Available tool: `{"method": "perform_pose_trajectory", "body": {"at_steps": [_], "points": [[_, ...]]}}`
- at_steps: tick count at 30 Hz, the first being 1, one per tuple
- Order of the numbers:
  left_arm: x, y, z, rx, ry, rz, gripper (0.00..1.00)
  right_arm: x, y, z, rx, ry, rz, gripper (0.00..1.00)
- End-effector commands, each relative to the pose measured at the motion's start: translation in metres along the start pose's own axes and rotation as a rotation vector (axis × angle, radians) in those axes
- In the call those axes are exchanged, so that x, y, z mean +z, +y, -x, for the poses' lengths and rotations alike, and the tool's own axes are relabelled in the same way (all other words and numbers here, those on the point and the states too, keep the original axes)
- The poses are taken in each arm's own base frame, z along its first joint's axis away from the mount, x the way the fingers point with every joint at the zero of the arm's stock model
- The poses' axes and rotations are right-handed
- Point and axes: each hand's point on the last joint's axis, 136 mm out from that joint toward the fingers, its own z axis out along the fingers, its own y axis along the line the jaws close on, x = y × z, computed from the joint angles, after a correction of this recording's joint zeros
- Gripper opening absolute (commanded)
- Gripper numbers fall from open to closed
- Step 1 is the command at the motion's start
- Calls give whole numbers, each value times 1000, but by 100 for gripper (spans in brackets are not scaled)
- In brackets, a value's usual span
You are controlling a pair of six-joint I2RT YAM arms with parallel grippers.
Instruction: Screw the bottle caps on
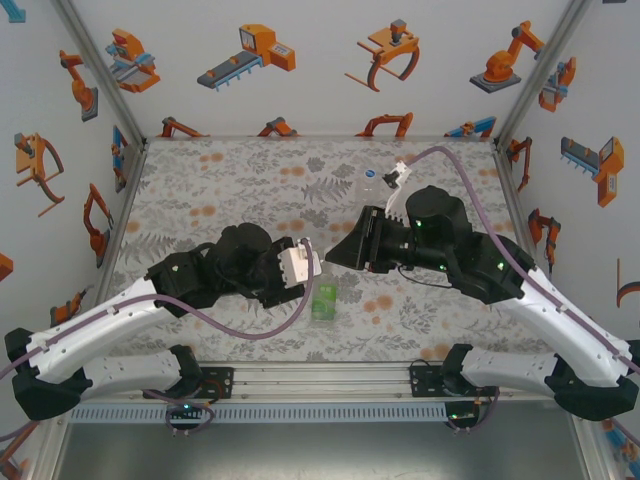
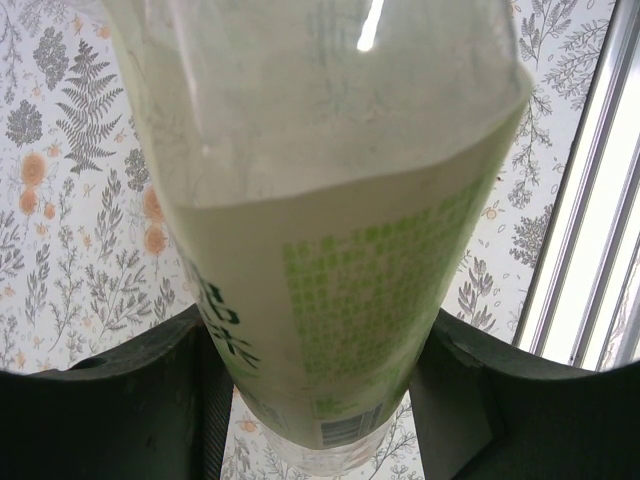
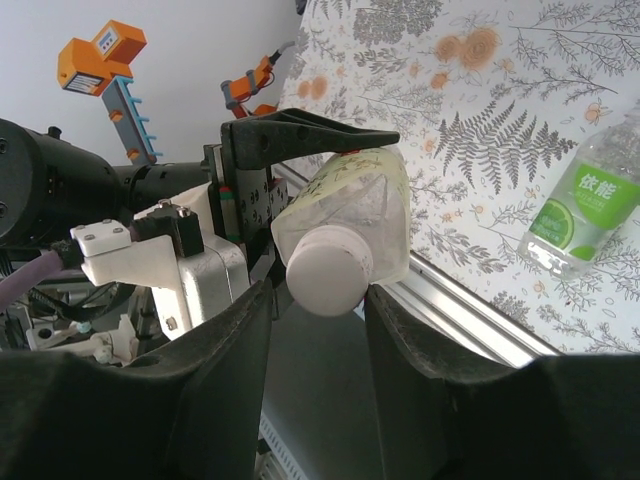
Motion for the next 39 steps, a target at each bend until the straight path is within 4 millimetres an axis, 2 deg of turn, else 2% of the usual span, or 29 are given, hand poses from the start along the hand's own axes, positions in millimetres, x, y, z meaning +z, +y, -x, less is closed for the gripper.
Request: {"method": "perform_pose_trajectory", "body": {"at_steps": [1, 7, 13, 21, 39], "points": [[-5, -5, 7, 7, -18, -29, 0, -9, 14, 14, 13, -55, 38, 43], [-8, -9, 13, 20, -58, -52, 0, -6, 8, 20, 19, -83, 4, 44], [-8, -9, 11, 20, -51, -53, 0, -1, 7, 15, 28, -55, 0, 41], [-7, 2, 9, -4, -24, 7, 0, 1, 6, 11, 38, -30, -7, 43], [-1, 8, 9, -47, -12, 9, 0, 3, 8, 15, 28, -38, -7, 43]]}}
